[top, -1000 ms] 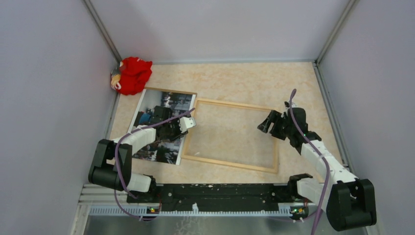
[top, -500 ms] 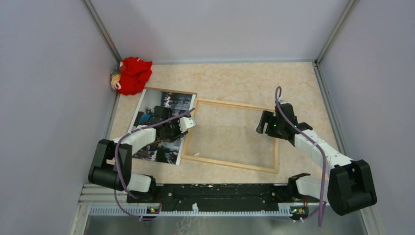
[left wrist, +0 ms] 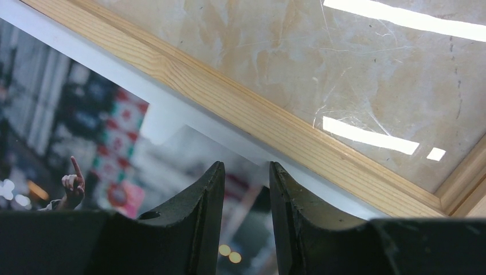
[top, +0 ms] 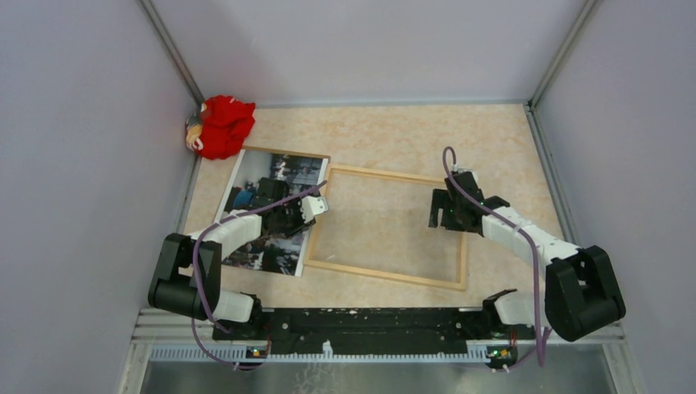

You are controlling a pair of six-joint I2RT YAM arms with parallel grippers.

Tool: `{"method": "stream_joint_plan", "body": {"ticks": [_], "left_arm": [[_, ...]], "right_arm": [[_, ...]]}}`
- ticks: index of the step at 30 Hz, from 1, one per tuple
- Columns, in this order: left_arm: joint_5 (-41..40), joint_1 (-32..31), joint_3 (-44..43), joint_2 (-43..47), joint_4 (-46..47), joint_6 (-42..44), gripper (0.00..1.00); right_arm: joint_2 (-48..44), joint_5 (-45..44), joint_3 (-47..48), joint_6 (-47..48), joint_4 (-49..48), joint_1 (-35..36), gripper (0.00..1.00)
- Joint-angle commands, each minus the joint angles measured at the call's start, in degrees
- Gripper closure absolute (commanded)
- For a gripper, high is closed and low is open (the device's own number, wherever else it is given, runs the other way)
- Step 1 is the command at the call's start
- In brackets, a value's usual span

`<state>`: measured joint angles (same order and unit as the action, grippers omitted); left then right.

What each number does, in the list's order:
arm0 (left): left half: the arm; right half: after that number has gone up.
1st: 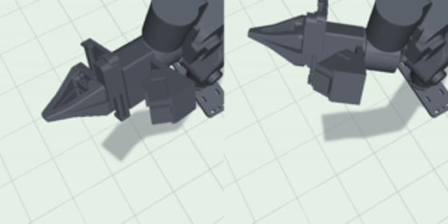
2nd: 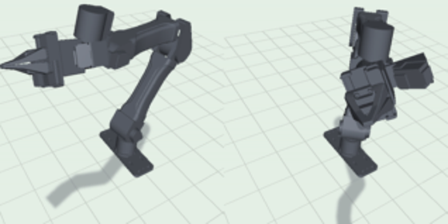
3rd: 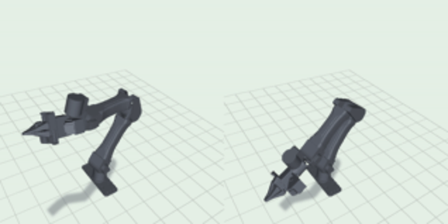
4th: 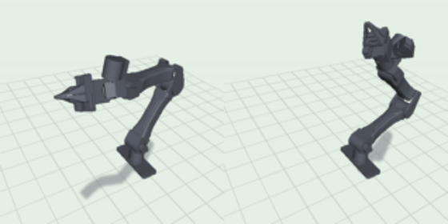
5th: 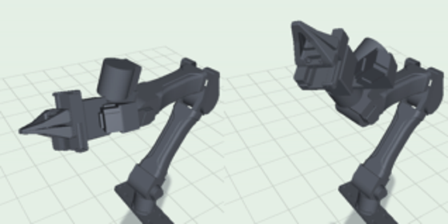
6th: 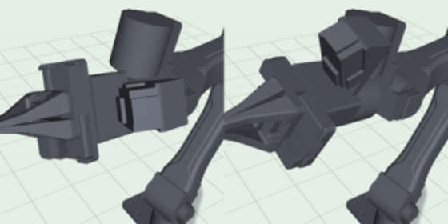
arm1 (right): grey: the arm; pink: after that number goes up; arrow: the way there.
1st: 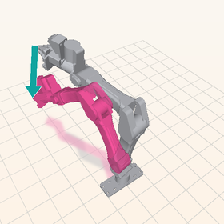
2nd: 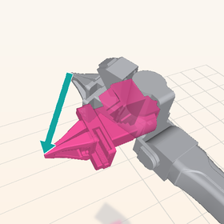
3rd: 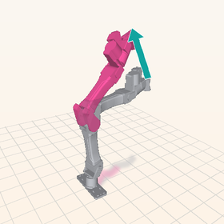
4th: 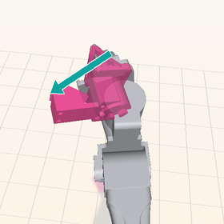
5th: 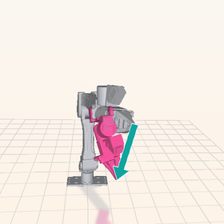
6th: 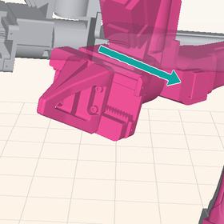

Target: Put the photo into the frame

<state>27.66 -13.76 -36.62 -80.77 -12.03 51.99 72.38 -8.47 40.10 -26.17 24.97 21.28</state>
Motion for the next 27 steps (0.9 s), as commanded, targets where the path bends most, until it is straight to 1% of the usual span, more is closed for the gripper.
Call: {"method": "stream_joint_plan", "body": {"ticks": [1, 5, 15, 19, 22, 27], "left_arm": [[2.84, -0.66, 1.16, -0.27, -3.14, -0.72, 0.58], [2.93, -0.66, 1.2, -0.24, -3.19, -0.7, 0.58], [2.65, -0.74, 1.43, -0.1, -3.27, -0.66, 0.58], [2.41, -0.74, 1.44, -0.17, -3.41, -0.72, 0.58], [2.48, -0.74, 1.38, -0.17, -3.32, -0.82, 0.58], [2.49, -0.74, 1.38, -0.23, -3.41, -0.81, 0.57]], "right_arm": [[1.67, -6.98, 4.95, 1.64, 2.81, 2.77, 0.2], [2.83, -10.96, 6.99, 1.84, 4.65, 4.93, 0.18], [3.76, -8.79, 5.7, 0.84, 3.64, 4.94, 0.17], [3.9, -11.03, 6.7, 1.58, 4.71, 5.93, 0.16], [4.77, -15.13, 8.29, 2.37, 6.53, 8.1, 0.15], [6.05, -16.32, 8.78, 2.53, 7.2, 9.18, 0.12]]}}
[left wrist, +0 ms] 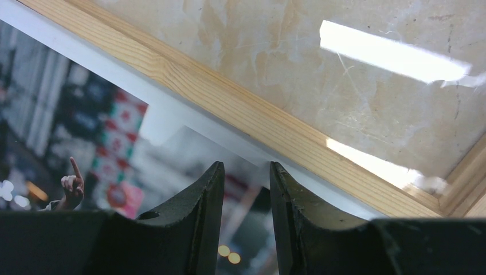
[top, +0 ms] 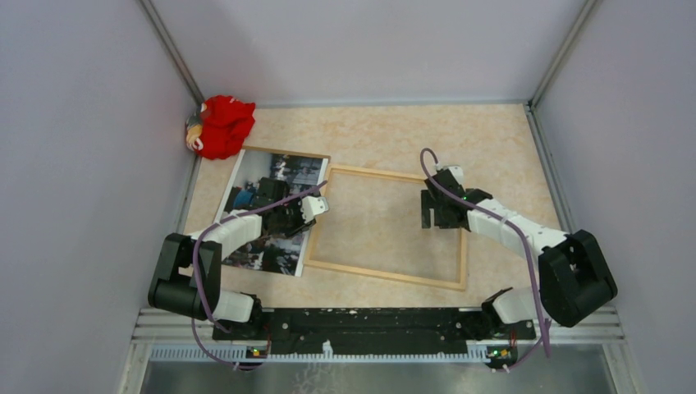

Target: Put the photo into the frame

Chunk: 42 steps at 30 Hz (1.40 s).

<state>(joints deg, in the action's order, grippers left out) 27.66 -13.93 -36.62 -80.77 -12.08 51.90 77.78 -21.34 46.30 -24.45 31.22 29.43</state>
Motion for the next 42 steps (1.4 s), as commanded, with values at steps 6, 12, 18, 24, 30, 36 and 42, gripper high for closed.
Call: {"method": "stream_joint_plan", "body": {"ticks": [6, 12, 18, 24, 30, 36, 42], "left_arm": [[2.42, -0.57, 1.48, -0.09, -3.63, -0.73, 0.57], [2.27, -0.66, 1.47, -0.02, -3.59, -0.66, 0.57], [3.32, -0.66, 1.14, -0.41, -4.11, -0.39, 0.58], [3.36, -2.47, -2.74, -2.52, -4.62, 0.49, 0.57], [-1.12, -2.47, -16.74, -3.16, -16.26, 5.5, 0.44], [-3.41, 3.58, -20.92, -0.76, -23.21, 6.69, 0.18], [-3.33, 17.65, -32.39, -7.48, -33.68, 6.64, 0.13]], "right_arm": [[-0.1, -2.93, 2.04, -0.58, 0.64, 1.17, 0.06], [-2.4, -0.86, 1.08, -1.73, -1.09, 0.97, 0.15], [-5.97, 5.98, 0.64, -2.33, -4.32, -5.63, 0.11], [0.8, 13.23, 8.14, 4.89, -16.94, -7.56, 0.13], [19.75, 34.37, 25.36, 22.05, -24.19, -6.96, 0.16], [33.71, 37.13, 45.82, 23.34, -19.38, -3.02, 0.17], [48.51, 31.73, 69.29, 20.24, -10.13, 5.07, 0.17]]}}
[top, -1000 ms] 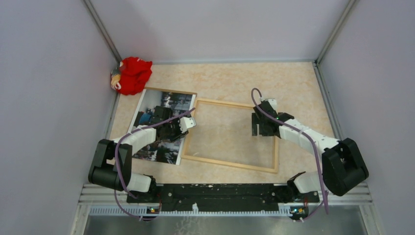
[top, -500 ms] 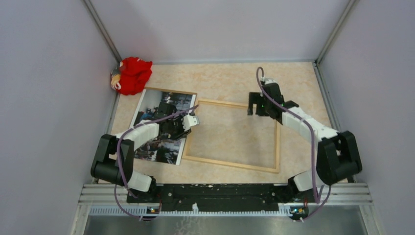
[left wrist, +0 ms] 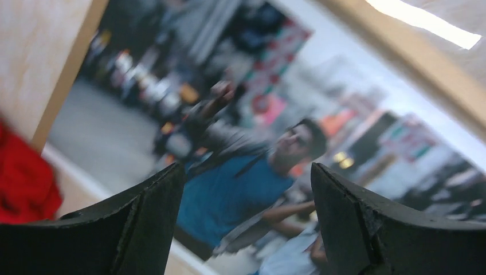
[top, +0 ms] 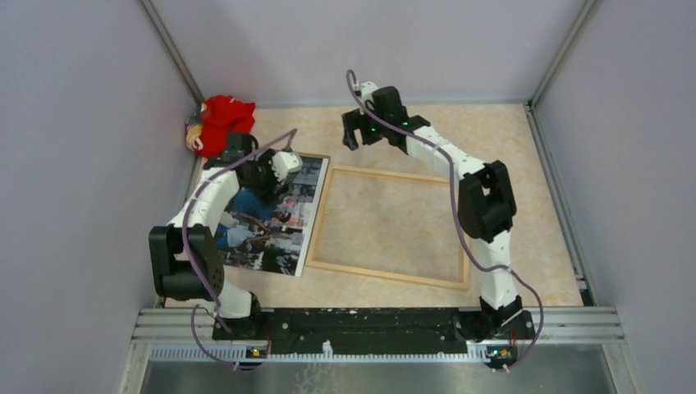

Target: Put the photo into the frame

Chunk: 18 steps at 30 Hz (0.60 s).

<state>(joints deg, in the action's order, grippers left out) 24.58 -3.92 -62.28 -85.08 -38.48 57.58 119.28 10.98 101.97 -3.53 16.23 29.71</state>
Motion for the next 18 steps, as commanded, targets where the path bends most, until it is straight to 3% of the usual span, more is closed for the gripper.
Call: {"method": "stream_joint_plan", "body": {"ticks": [1, 5, 8, 14, 18], "left_arm": [[-0.56, 9.96, -7.88, -4.19, -8.08, 0.84, 0.13], [-0.65, 18.29, -8.28, -5.82, -13.05, 6.89, 0.14], [-1.95, 22.37, -4.58, -3.97, -10.75, 9.36, 0.13], [-3.88, 28.79, -5.25, -5.76, -6.53, 4.29, 0.14], [-5.47, 32.56, -8.83, -9.4, -6.52, 0.51, 0.21]], "right_arm": [[8.37, -1.4, 16.36, -1.3, 6.28, 5.24, 0.17], [11.32, -0.74, 16.46, 0.3, 6.98, 5.52, 0.19], [11.07, 0.68, 13.63, 3.06, 6.82, 5.56, 0.21], [12.24, 1.8, 11.4, 1.14, 3.04, 5.91, 0.26], [13.2, -1.94, 12.14, -2.21, -0.4, 7.47, 0.26]]}}
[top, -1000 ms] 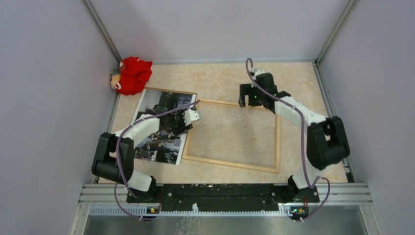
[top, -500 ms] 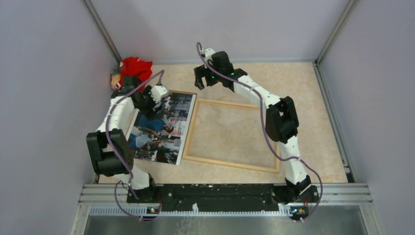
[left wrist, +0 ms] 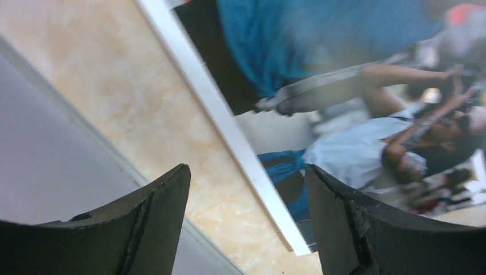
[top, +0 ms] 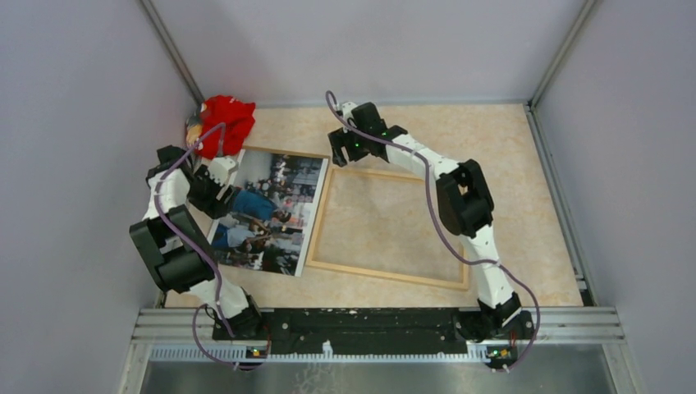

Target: Put the photo into the frame

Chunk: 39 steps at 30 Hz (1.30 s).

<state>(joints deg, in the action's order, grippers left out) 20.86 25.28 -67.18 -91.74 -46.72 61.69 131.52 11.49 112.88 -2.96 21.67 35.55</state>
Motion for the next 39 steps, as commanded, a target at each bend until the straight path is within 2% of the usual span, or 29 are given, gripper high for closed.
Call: {"method": "stream_joint_plan", "body": {"ticks": [1, 5, 8, 10, 13, 16, 21, 24, 29, 39], "left_arm": [[-2.76, 4.05, -3.94, -3.03, 2.95, -4.18, 0.22], [-8.63, 4.86, -0.12, -2.7, 11.97, -6.07, 0.28], [-7.49, 4.78, 0.99, -3.27, 12.92, -7.1, 0.3], [-5.91, 4.78, 0.79, -3.68, 11.82, -7.2, 0.3], [-2.04, 4.79, -0.03, -2.37, 8.42, -4.89, 0.27], [5.16, 2.78, -1.19, -0.34, 2.83, -2.66, 0.24], [3.24, -8.4, 1.5, 2.82, 1.91, -4.65, 0.23], [4.01, -11.53, 1.53, 2.24, 1.87, -7.28, 0.23], [3.02, -11.96, -1.13, -0.39, -0.93, -8.68, 0.24], [2.12, -12.0, -1.95, 0.31, -1.35, -8.94, 0.23]], "right_arm": [[1.89, -2.23, 2.37, -4.14, -5.66, 1.72, 0.26], [9.14, 1.15, 11.91, -9.27, -0.1, 1.51, 0.26], [12.65, 4.21, 16.93, -12.14, 4.53, 1.11, 0.27], [10.71, 5.23, 11.8, -10.95, 2.48, 0.7, 0.28], [4.38, 4.08, 0.0, -8.68, -5.56, 0.05, 0.28], [1.17, 5.28, -4.81, -6.39, -6.9, -1.44, 0.28], [-1.68, 7.22, -9.12, -4.18, -7.3, -3.73, 0.32], [-3.57, 8.72, -12.3, -3.21, -8.62, -4.7, 0.34], [-4.87, 8.78, -13.81, -1.25, -8.16, -6.13, 0.45], [-6.21, 9.93, -14.76, 2.7, -6.41, -7.0, 0.49]]}}
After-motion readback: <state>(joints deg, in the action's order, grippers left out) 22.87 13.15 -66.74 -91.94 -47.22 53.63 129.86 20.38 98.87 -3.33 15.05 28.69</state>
